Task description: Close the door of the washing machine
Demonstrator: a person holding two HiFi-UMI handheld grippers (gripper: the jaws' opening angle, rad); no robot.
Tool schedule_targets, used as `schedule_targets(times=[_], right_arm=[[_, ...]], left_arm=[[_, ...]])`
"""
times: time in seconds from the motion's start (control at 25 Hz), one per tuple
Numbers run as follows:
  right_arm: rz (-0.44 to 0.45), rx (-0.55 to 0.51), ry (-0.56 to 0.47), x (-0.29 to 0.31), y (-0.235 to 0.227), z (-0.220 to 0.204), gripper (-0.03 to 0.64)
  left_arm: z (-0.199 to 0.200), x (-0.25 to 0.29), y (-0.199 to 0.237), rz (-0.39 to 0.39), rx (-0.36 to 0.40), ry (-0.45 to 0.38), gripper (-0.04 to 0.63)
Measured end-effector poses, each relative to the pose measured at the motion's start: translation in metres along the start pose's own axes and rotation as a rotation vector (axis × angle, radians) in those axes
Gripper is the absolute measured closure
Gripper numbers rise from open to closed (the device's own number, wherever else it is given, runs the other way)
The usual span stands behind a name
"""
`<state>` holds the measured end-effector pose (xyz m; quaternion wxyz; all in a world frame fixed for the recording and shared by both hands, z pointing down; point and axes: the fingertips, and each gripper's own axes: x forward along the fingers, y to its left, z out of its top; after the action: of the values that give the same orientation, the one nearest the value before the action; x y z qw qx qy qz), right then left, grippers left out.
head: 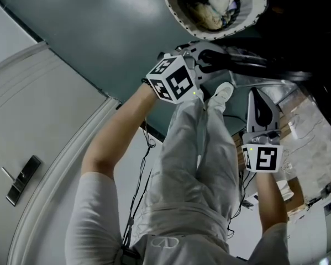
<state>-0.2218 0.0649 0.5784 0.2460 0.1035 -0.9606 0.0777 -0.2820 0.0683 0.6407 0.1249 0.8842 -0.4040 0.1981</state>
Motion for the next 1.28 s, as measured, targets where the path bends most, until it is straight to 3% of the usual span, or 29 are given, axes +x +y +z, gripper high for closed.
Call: schedule_targets(times=[0.28, 0.76, 1.28], right_arm=[[-0.013, 0.012, 0.009, -0.002, -0.003, -0.01, 0.606], [-0.06, 0.049, 0.019, -0.012, -0.005, -0.021, 0.606], [-0.237, 0.11, 0.025, -0.058, -0.035, -0.046, 0.606]], left_arm=[[-0.002, 0.006, 0.002, -0.021, 0.027, 0.016, 0.505], [-0.004, 0.005, -0.005, 0.072, -0.017, 0.028, 0.525], [-0.003, 0.014, -0.05, 0.133, -0.078, 0.096, 0.523]])
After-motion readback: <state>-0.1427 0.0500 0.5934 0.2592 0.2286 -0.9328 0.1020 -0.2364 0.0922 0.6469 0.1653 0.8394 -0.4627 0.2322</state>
